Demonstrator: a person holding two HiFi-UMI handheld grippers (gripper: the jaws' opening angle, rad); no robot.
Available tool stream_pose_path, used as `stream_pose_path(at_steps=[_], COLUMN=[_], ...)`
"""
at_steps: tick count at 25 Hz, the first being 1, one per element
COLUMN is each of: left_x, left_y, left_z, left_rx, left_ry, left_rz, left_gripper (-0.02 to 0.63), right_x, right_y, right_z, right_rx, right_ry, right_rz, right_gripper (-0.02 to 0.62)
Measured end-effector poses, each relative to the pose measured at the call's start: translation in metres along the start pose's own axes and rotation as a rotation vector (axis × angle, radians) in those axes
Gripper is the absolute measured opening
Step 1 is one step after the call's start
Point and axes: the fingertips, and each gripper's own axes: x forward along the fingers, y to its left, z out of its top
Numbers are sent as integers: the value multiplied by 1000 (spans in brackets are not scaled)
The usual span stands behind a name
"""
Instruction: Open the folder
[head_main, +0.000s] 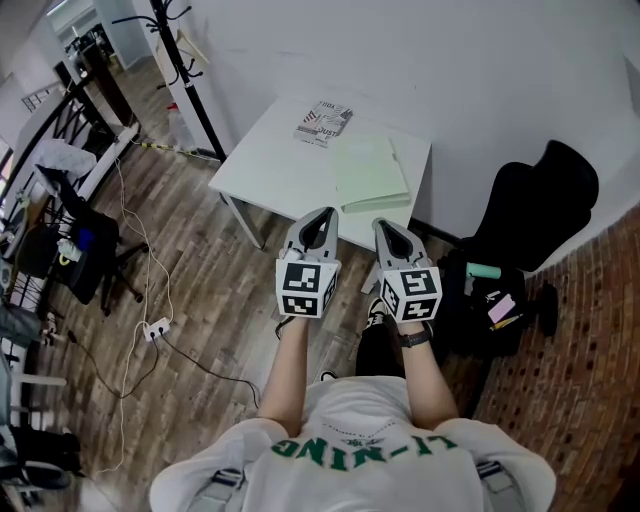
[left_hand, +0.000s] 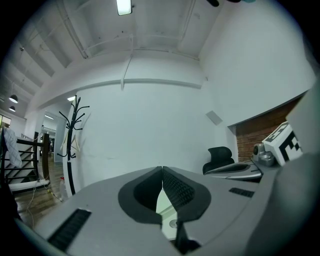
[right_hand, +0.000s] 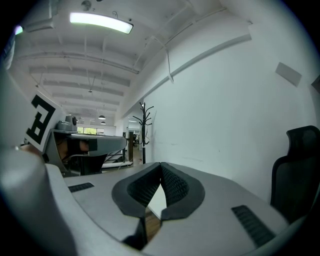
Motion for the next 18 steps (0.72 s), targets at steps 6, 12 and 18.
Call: stream_pose_path(at_steps=[6, 12, 18], left_x=[67, 151, 231], left_y=[7, 5, -2], left_z=[1, 11, 12], left_rx=[13, 15, 11], left_ry=[10, 12, 36], left_rz=[-13, -39, -34], left_gripper=[15, 15, 16], right_x=[47, 97, 146], right_y=[-47, -112, -176], right_z=[4, 17, 22], right_rx=[22, 51, 94], right_ry=[-5, -15, -4], right_rz=[2, 3, 48], right_gripper=[17, 17, 17])
